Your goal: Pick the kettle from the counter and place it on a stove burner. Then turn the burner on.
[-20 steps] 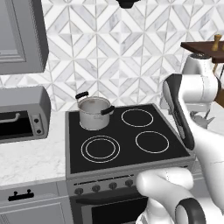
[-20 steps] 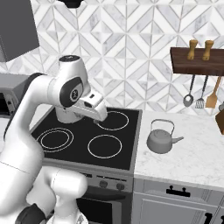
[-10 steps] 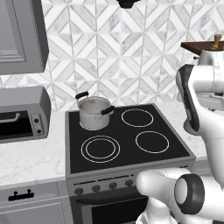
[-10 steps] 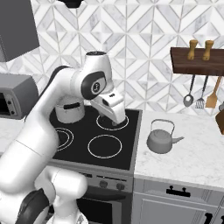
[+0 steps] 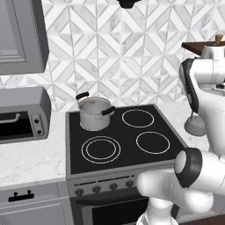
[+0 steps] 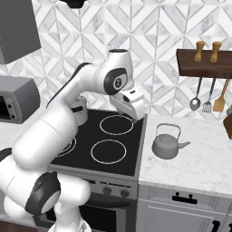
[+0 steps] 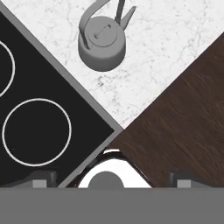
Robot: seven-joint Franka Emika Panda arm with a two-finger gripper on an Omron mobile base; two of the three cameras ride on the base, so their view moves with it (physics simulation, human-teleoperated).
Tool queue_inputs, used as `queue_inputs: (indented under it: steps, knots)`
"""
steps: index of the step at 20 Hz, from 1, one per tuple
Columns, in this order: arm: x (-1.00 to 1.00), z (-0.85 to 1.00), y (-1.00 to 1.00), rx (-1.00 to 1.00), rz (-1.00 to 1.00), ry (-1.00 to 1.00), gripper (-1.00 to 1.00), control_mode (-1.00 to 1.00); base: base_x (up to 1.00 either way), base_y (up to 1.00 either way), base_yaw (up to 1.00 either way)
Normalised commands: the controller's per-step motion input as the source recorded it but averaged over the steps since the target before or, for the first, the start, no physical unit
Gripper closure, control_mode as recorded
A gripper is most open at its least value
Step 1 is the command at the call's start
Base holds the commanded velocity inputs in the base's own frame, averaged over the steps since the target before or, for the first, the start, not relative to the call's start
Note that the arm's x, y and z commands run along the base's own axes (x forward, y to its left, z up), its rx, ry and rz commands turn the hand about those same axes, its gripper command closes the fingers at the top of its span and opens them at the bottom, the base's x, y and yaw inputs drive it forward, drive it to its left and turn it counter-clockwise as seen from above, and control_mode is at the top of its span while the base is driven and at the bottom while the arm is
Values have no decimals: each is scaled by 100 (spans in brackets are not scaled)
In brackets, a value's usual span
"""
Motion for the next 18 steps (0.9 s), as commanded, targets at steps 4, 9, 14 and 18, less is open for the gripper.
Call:
queue_inputs:
  steps: [4,9,14,18]
  knots:
    - [15,-33,-20,-1,-5,0,-100,-100,0,0,0]
    - [10,-41,-4,-7,-1,0,-100,-100,0,0,0]
    - [23,-12,0,-3,0,0,-100,-100,0,0,0]
    - [37,0,-1,0,0,0,-100,-100,0,0,0]
